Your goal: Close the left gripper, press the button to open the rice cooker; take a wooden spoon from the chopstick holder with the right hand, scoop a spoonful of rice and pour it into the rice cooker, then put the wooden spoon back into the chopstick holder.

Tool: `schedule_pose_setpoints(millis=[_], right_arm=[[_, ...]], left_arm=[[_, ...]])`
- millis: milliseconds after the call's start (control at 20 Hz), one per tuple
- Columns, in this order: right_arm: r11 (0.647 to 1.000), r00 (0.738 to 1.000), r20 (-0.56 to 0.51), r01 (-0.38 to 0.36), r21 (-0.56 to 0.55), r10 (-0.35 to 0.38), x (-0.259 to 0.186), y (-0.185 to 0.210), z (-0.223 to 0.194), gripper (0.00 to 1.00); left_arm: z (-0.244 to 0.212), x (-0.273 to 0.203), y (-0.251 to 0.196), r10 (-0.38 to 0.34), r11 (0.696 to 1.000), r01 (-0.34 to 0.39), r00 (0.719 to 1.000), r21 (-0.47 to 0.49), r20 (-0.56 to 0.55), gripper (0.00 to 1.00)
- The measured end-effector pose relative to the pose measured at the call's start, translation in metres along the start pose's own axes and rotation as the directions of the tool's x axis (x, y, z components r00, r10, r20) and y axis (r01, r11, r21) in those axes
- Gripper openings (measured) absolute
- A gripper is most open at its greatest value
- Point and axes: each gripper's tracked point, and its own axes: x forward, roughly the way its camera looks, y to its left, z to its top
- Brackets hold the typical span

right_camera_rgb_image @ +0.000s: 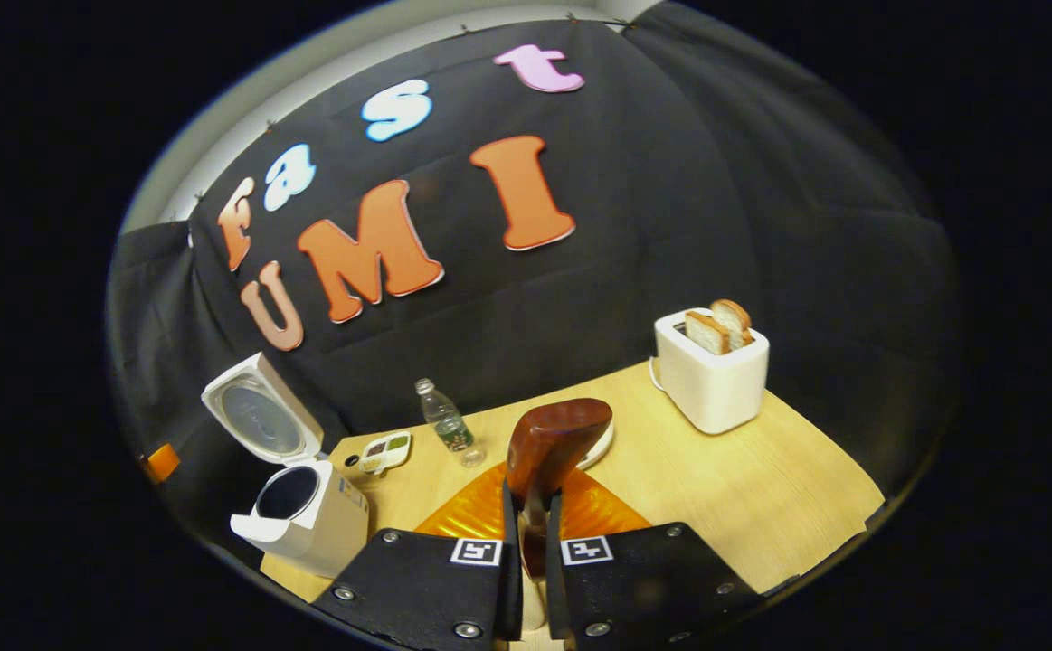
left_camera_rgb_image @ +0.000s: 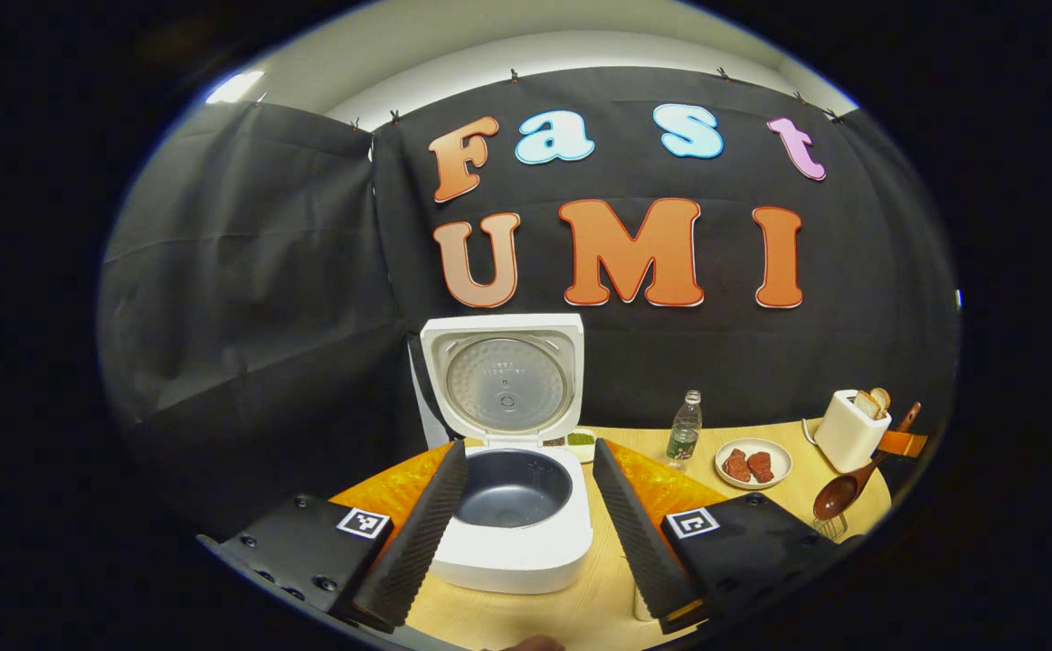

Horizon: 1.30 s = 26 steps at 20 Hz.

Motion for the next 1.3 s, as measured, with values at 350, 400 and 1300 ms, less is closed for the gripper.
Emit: schedule_pose_setpoints(millis=[350,400,1300], right_arm=[[0.947,0.998,-0.043,-0.055,-0.317,0.043,0.016,0.067,-0.076,0.1],[0.929,0.998,-0.049,-0.05,-0.365,0.034,0.02,0.072,-0.087,0.08],[0.997,0.971,-0.24,0.001,-0.075,-0.02,0.027,0.086,-0.177,0.07]], left_arm=[[-0.014,0.005,0.027,-0.005,1.0,0.005,1.0,-0.009,-0.022,0.95],[-0.016,0.005,0.031,-0.006,1.0,0.005,1.0,-0.008,-0.028,0.95],[-0.045,0.013,0.072,0.026,1.0,-0.026,0.995,0.004,-0.101,0.95]])
